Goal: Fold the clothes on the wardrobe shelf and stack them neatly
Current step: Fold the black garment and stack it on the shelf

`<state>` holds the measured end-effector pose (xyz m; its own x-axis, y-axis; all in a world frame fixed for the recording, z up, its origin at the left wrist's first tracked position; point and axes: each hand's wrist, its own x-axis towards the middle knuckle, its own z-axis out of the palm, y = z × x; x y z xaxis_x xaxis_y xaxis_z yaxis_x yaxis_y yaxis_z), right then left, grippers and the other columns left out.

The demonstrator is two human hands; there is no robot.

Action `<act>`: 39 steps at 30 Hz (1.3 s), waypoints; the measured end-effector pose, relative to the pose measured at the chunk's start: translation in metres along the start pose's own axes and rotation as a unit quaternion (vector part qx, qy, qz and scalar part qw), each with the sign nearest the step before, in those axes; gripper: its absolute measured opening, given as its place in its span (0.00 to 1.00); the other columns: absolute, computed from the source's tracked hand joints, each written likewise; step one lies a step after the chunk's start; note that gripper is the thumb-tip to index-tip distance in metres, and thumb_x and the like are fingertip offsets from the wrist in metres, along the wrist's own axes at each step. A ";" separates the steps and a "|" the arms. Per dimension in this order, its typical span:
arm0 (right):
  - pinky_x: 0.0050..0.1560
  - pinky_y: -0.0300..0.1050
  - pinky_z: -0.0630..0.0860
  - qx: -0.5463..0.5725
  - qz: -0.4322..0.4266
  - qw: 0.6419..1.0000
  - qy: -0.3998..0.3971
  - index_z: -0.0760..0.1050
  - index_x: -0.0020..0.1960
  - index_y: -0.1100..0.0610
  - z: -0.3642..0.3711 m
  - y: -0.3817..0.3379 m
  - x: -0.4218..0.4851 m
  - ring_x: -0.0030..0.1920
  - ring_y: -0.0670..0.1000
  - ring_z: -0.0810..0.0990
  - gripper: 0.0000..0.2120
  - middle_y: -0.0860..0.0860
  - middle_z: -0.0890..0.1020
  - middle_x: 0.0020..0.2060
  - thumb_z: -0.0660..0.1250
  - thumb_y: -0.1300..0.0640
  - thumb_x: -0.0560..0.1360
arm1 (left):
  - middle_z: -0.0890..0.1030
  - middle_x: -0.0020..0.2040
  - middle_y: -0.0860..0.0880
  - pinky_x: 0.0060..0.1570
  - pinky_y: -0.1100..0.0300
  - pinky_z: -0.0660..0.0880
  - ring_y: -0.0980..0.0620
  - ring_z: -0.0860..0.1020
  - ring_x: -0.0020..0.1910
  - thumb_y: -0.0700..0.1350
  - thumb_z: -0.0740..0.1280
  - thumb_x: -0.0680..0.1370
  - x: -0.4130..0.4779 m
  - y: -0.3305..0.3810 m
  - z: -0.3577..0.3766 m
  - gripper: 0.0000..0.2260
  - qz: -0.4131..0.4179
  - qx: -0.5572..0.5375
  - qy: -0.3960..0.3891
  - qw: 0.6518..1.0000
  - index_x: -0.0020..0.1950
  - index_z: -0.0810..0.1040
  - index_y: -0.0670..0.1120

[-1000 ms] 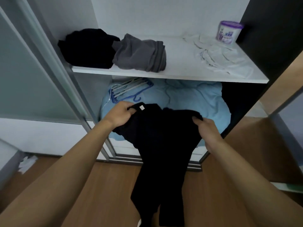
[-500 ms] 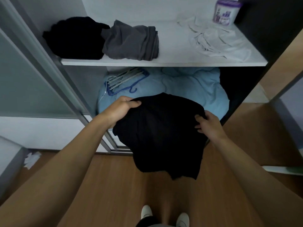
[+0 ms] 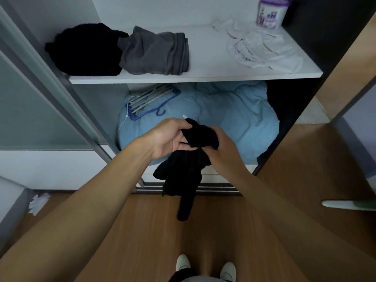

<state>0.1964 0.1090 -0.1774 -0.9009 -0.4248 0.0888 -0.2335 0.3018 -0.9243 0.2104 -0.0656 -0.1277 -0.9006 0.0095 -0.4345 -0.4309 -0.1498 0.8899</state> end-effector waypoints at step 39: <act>0.35 0.42 0.79 0.324 0.252 0.912 0.009 0.79 0.47 0.62 -0.068 -0.014 0.007 0.35 0.51 0.83 0.07 0.54 0.83 0.34 0.66 0.58 0.76 | 0.81 0.52 0.55 0.57 0.66 0.73 0.59 0.78 0.57 0.35 0.70 0.75 0.036 -0.088 0.006 0.26 0.088 0.346 -0.100 0.929 0.69 0.72 0.54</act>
<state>0.1685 0.1601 -0.1380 -0.8415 -0.3550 -0.4072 0.4719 -0.1162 -0.8739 0.2158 -0.0459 -0.2202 -0.9233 0.2382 -0.3013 -0.1476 0.5039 0.8510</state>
